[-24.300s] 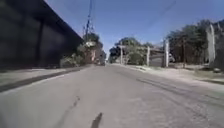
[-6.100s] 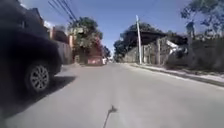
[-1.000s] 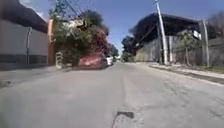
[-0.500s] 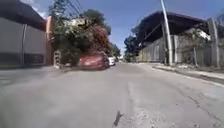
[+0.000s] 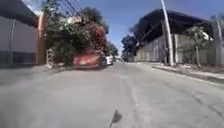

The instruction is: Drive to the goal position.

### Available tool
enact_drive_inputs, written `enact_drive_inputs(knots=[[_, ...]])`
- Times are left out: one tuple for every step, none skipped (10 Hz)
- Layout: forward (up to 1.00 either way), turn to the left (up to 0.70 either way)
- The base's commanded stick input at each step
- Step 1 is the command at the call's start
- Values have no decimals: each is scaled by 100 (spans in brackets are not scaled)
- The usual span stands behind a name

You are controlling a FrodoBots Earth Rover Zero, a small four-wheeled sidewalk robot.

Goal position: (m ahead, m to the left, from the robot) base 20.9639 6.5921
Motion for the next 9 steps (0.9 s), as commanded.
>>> enact_drive_inputs(knots=[[100,0],[100,0],[100,0],[100,0],[100,-1],[100,-3],[100,-4],[100,-4],[100,-12]])
